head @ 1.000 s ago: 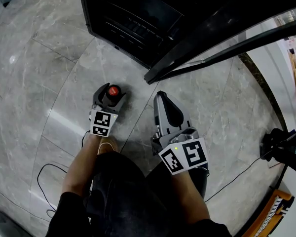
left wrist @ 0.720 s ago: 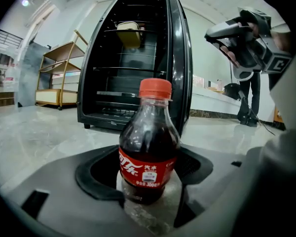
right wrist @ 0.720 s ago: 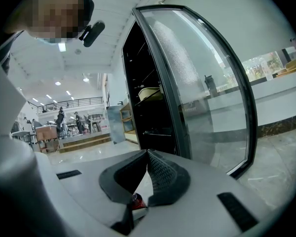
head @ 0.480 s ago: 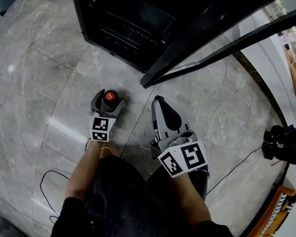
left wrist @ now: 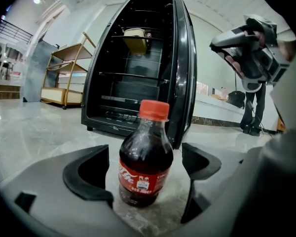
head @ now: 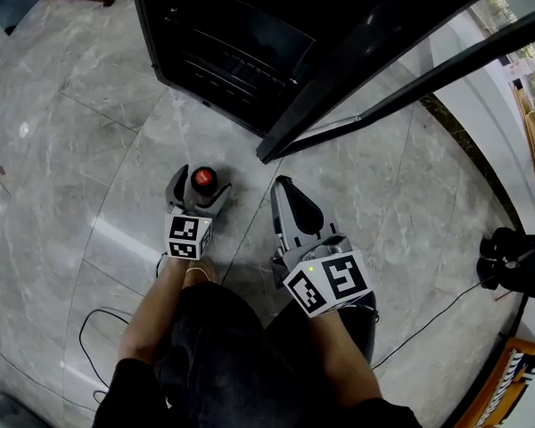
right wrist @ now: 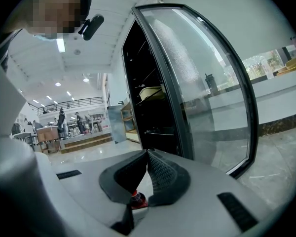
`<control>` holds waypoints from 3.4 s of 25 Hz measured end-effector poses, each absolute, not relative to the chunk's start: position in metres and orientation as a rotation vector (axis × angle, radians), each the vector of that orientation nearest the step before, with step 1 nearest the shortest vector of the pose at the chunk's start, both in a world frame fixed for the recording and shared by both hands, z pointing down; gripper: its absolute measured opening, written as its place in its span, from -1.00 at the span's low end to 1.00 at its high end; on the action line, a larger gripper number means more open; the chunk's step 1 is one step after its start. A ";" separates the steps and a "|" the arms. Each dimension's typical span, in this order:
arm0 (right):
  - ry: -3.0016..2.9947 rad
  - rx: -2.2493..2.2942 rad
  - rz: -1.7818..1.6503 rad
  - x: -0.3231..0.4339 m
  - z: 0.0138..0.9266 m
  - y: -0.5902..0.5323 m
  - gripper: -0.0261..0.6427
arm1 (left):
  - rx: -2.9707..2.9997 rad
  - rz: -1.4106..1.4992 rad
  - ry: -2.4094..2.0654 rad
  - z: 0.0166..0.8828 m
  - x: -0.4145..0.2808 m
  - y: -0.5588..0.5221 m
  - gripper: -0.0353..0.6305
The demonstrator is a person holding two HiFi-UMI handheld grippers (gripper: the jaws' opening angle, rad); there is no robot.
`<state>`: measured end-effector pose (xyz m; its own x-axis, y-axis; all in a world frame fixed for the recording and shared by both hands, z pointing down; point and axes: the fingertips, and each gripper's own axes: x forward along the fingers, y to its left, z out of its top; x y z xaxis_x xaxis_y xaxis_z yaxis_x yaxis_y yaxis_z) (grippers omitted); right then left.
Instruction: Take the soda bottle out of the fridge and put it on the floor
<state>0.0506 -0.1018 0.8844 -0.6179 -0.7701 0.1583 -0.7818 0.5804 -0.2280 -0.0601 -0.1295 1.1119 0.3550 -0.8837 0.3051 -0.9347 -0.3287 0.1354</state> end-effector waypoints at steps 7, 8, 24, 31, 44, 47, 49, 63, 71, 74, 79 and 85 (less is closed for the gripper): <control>-2.764 1.320 0.432 0.047 0.886 -0.100 -0.85 | 2.348 0.271 -1.596 1.092 -0.065 -0.106 0.46; -2.760 1.318 0.435 0.047 0.888 -0.100 -0.85 | 2.342 0.270 -1.595 1.089 -0.067 -0.102 0.46; -2.801 1.322 0.336 0.046 0.824 -0.124 -0.85 | 2.333 0.216 -1.569 0.993 -0.085 -0.084 0.46; -2.771 1.271 0.368 0.030 0.732 -0.133 -0.85 | 2.330 0.259 -1.557 0.885 -0.107 -0.102 0.46; -2.666 1.036 0.400 -0.017 0.448 -0.105 -0.85 | 2.265 0.252 -1.575 0.548 -0.147 -0.107 0.46; -2.666 1.004 0.396 -0.025 0.381 -0.105 -0.85 | 2.281 0.216 -1.569 0.469 -0.148 -0.110 0.46; -2.676 1.008 0.400 -0.025 0.345 -0.108 -0.85 | 2.279 0.203 -1.566 0.425 -0.148 -0.111 0.46; -2.766 1.100 0.418 0.027 0.251 -0.136 -0.85 | 2.383 0.109 -1.563 0.288 -0.100 -0.127 0.46; -2.770 1.153 0.420 0.064 0.236 -0.135 -0.85 | 2.386 0.093 -1.596 0.251 -0.093 -0.121 0.46; -2.759 1.177 0.424 0.073 0.233 -0.133 -0.85 | 2.389 0.086 -1.616 0.239 -0.096 -0.114 0.46; -2.753 1.207 0.411 0.082 0.226 -0.128 -0.85 | 2.406 0.077 -1.640 0.223 -0.101 -0.105 0.46; -2.743 1.262 0.388 0.094 0.220 -0.134 -0.85 | 2.383 0.053 -1.696 0.215 -0.110 -0.098 0.46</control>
<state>0.0936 -0.1338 0.2199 -0.6522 -0.7331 0.1930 -0.7579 0.6246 -0.1886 -0.1097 -0.0984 0.2146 0.3348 -0.9297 0.1535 -0.9375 -0.3122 0.1537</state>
